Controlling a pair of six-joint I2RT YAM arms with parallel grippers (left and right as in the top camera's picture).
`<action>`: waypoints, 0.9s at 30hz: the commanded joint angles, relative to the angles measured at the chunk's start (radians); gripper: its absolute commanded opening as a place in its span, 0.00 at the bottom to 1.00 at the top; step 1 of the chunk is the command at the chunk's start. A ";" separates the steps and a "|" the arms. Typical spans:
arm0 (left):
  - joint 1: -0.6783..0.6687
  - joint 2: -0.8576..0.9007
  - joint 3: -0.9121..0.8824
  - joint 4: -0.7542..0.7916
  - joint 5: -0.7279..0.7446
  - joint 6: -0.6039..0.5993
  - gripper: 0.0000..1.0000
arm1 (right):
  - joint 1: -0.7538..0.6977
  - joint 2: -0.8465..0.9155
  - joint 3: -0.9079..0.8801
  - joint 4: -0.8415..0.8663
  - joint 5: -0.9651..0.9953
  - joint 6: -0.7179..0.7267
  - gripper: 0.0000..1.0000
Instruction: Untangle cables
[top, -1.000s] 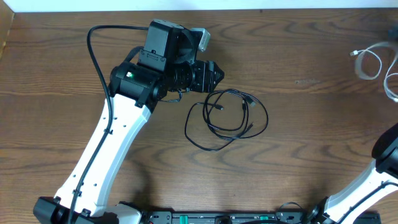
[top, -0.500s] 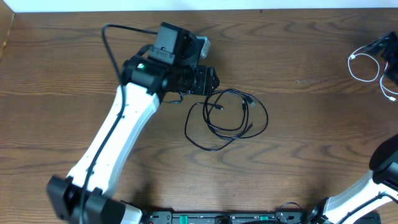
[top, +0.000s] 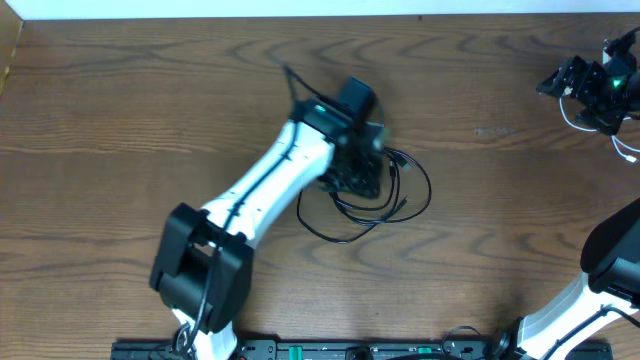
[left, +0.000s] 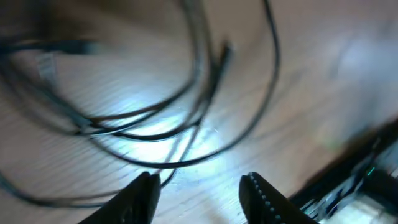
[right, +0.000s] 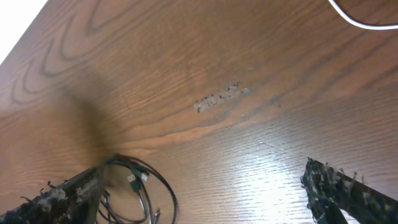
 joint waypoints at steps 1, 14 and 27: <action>-0.049 0.010 -0.004 -0.006 -0.006 0.264 0.49 | 0.002 -0.010 -0.001 -0.008 0.005 -0.021 0.99; -0.062 0.165 -0.005 -0.023 0.156 0.628 0.49 | 0.002 -0.010 -0.001 -0.041 0.009 -0.040 0.99; -0.061 0.226 0.027 -0.002 0.137 0.617 0.07 | 0.004 -0.010 -0.001 -0.044 -0.012 -0.040 0.99</action>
